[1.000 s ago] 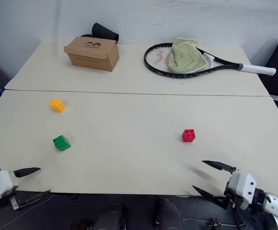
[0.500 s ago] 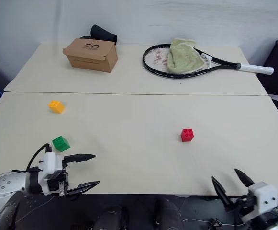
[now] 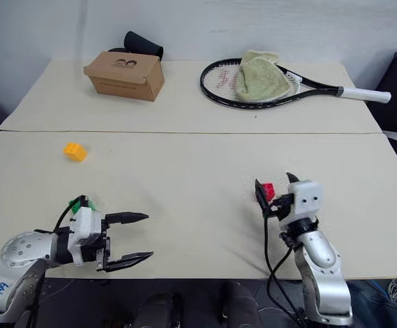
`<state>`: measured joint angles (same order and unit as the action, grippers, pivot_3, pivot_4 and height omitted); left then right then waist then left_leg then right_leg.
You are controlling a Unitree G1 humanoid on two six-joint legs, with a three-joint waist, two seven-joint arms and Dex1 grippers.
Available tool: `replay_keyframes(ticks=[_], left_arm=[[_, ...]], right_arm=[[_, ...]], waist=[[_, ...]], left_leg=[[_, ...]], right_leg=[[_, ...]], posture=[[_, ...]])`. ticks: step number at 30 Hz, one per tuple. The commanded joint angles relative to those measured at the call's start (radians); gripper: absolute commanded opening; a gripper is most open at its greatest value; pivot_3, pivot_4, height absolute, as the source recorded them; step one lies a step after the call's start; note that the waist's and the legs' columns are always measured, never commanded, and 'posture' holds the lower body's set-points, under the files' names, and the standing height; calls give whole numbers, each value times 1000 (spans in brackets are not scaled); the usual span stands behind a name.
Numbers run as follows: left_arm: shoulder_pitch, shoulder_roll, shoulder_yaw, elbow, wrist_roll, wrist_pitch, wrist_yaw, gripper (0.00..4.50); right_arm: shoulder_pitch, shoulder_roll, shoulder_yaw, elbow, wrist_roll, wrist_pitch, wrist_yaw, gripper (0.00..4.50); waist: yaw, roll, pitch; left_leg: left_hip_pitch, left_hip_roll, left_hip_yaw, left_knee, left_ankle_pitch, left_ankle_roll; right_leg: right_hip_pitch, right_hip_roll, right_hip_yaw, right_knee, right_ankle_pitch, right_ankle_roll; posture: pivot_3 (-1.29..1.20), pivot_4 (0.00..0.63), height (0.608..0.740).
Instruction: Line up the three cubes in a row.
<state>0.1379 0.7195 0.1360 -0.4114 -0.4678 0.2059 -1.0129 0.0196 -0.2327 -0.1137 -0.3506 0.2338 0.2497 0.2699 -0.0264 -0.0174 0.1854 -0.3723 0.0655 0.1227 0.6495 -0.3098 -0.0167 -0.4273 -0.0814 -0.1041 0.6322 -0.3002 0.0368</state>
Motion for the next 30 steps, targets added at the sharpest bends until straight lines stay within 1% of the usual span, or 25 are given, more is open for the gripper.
replay_keyframes(ticks=[1, 6, 7, 8, 10, 13, 14, 16, 17, 18, 20, 21, 23, 27, 28, 30], left_arm=[[13, -10, 8, -20, 12, -25, 21, 4499], [18, -14, 9, -34, 16, -25, 40, 4499], [19, -14, 8, -36, 18, -24, 42, 4500], [19, -14, 5, -40, 21, -24, 47, 4500], [13, -14, 3, -46, 22, -17, 56, 4500], [6, -10, 6, -48, 19, -10, 65, 4500], [7, -9, 9, -47, 18, -8, 67, 4500], [16, -5, 16, -48, 20, -9, 69, 4500], [21, -3, 19, -50, 21, -9, 70, 4500], [24, -1, 23, -50, 23, -10, 72, 4500], [30, 2, 42, -39, 20, -7, 78, 4500], [32, 6, 51, -33, 21, -11, 76, 4500], [36, 12, 62, -22, 22, -19, 70, 4500], [63, 12, 94, -18, 23, -27, 75, 4500], [74, 11, 100, -24, 24, -28, 77, 4500], [92, 7, 111, -37, 23, -23, 86, 4500]], right_arm=[[-17, -16, -5, 13, -4, 18, -1, 4500], [-36, -17, -5, 39, 8, 47, 10, 4500], [-40, -16, -3, 44, 11, 55, 14, 4311], [-45, -12, -3, 51, 17, 56, 19, 4111], [-58, -11, -2, 64, 24, 52, 35, 3574], [-71, -17, -9, 64, 45, 38, 71, 2629], [-71, -26, -19, 60, 64, 50, 90, 2215], [-74, -62, -38, 61, 104, 74, 148, 1554], [-82, -88, -49, 65, 131, 92, 183, 1472], [-105, -110, -60, 73, 165, 98, 223, 1480], [-175, -225, 9, 100, 207, 58, 477, 1480], [-233, -275, 38, 139, 218, 39, 590, 1480], [-328, -325, 75, 220, 222, 2, 726, 1480], [-504, -343, 192, 434, 176, -140, 1013, 1480], [-545, -321, 218, 506, 156, -195, 1057, 1480], [-601, -276, 244, 614, 150, -245, 1117, 1480]], waist=[[-2, 0, 0], [-2, 0, 0], [-3, 0, 0], [-3, 0, 0], [-2, 0, 0], [-2, 0, 0], [-2, 0, 0], [-2, 0, 0], [-2, 0, 0], [-1, 0, 0], [-5, 0, 0], [-8, 0, 0], [-9, 0, 0], [-3, 0, 0], [-3, 0, 0], [-3, 0, 0]], left_leg=[[0, 0, 0, 0, -1, 2], [2, 0, 0, 2, -1, 4], [3, 0, 0, 2, -1, 3], [3, 0, 0, 2, 0, 2], [2, 0, 0, 1, 0, 2], [2, 0, 0, 1, 0, 2], [2, 0, 0, 1, 0, 2], [2, 0, 0, 1, 0, 2], [2, 0, 0, 1, 0, 2], [2, 0, 0, 1, 0, 2], [2, 0, 0, 2, 0, 2], [2, 0, 1, 2, -1, 3], [3, 1, 1, 2, -1, 4], [3, 2, 0, 2, 0, 2], [3, 2, 0, 2, 0, 2], [2, 2, 0, 3, 0, 2]], right_leg=[[0, 0, 0, 0, 0, 0], [0, 0, 2, 5, 1, 0], [0, 0, 2, 6, 1, -1], [0, 1, 2, 6, 1, -1], [0, 1, 2, 6, 1, -1], [0, 1, 2, 6, 1, -1], [0, 1, 2, 6, 1, -1], [0, 1, 2, 6, 1, -1], [0, 1, 2, 6, 1, -1], [0, 1, 2, 6, 1, -1], [0, 1, 2, 6, 1, -1], [0, 1, 3, 6, 1, -1], [0, 2, 2, 7, 1, -2], [0, 4, 1, 7, 0, -3], [0, 3, 1, 7, 0, -3], [0, 2, 1, 7, 0, -3]], posture=[[0, 150, 740], [0, 150, 740], [0, 150, 740], [0, 150, 740], [0, 150, 740], [0, 150, 740], [0, 150, 740], [0, 150, 740], [0, 150, 740], [0, 150, 740], [0, 150, 740], [0, 150, 740], [0, 150, 740], [0, 150, 740], [0, 150, 740], [0, 150, 740]])
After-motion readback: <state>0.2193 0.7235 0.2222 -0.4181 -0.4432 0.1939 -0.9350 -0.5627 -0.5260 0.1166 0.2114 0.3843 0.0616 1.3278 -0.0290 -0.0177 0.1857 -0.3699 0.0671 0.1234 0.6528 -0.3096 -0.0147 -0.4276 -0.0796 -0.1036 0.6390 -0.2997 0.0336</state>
